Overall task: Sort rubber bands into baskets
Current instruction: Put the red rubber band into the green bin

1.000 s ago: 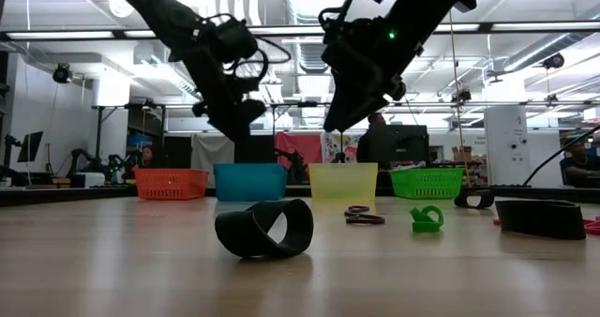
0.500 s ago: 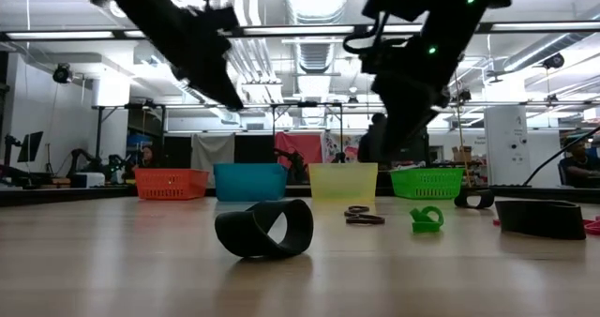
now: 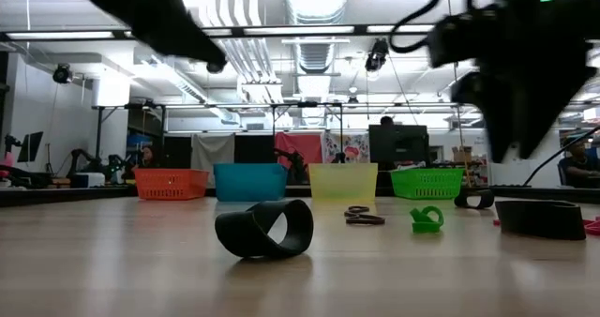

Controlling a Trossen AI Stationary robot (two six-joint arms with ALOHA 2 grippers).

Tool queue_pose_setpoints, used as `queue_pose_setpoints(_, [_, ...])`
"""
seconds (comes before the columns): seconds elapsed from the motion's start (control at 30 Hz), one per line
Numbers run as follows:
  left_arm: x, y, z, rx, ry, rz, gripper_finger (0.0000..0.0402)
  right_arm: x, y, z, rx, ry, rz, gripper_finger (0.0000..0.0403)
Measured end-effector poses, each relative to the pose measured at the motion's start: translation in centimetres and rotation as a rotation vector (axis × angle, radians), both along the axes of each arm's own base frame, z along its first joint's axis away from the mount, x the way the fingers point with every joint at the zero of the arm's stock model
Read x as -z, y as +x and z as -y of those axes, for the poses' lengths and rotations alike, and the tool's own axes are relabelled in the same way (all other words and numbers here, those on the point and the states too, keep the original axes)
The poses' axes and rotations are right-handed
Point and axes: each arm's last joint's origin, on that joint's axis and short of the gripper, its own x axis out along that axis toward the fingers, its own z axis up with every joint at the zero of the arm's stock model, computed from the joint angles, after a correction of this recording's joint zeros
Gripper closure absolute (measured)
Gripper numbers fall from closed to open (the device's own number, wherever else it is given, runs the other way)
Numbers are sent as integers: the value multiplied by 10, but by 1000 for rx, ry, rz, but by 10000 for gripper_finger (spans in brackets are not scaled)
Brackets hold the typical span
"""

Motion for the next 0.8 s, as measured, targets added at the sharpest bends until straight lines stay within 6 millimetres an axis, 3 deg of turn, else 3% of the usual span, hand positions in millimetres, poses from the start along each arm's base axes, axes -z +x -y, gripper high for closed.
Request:
queue_pose_setpoints(0.3, [-16,0,6,23,-22,58,242,20,-24,-28,-30,-20,-34,216])
queue_pose_setpoints(0.5, [-12,6,8,21,-26,73,242,37,-23,-30,-18,26,76,228])
queue_pose_setpoints(0.8, [-7,11,10,16,-32,66,242,54,-30,-25,-9,5,98,264])
